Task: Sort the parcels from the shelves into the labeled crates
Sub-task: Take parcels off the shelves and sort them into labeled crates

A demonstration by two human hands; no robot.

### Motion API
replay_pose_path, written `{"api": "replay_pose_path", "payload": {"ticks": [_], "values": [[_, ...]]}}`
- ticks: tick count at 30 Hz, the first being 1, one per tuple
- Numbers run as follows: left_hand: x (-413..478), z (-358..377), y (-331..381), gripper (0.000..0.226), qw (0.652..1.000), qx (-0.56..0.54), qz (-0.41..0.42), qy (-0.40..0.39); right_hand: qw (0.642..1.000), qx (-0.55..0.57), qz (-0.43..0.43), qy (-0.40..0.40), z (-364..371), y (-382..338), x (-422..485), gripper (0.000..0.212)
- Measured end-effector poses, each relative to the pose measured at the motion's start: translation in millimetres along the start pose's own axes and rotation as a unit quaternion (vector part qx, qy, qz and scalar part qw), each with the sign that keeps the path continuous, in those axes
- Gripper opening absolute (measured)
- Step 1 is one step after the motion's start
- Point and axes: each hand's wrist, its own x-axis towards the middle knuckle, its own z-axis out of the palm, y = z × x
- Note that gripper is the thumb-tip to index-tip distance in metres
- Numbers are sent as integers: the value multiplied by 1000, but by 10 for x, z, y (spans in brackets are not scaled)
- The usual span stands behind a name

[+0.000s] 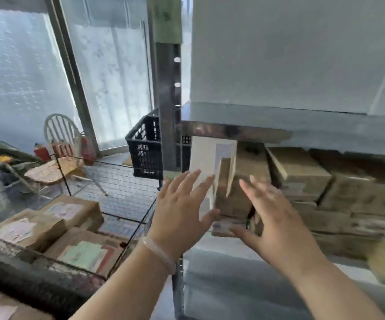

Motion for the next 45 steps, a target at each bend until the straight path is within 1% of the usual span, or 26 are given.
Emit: {"api": "replay_pose_path", "payload": {"ticks": [3,10,15,21,24,27,30,34,37,41,45], "values": [[63,134,573,73,998,-17,68,-5,996,-28,73,41,-389,366,-454,91],[93,455,2145,74,981,-51,185,-15,975,-110,178,78,-1122,1231,-1568,90],[-63,712,3512,71,968,-92,231,-31,952,-167,246,71,-1796,1935,-2511,90],[-311,991,5108,72,951,-135,276,-43,932,-193,298,80,-2598,2711,-3535,89],[-443,1143,5791,71,942,-160,289,-63,921,-199,326,80,-2906,3086,-4022,88],[-520,1296,6308,70,932,-174,308,-82,910,-183,364,78,-3141,3437,-4390,88],[-418,1441,6698,71,928,-191,304,-102,907,-165,379,75,-3288,3739,-4567,88],[-46,1685,7173,73,927,-225,273,-122,907,-144,389,77,-3411,4160,-4612,87],[319,1940,7498,71,923,-273,225,-150,904,-130,403,64,-3469,4532,-4586,85],[839,2311,7883,66,898,-372,147,-182,901,-102,420,49,-3570,5085,-4406,78],[1360,2628,8248,65,897,-391,104,-176,907,-94,408,38,-3687,5632,-4085,74]]}}
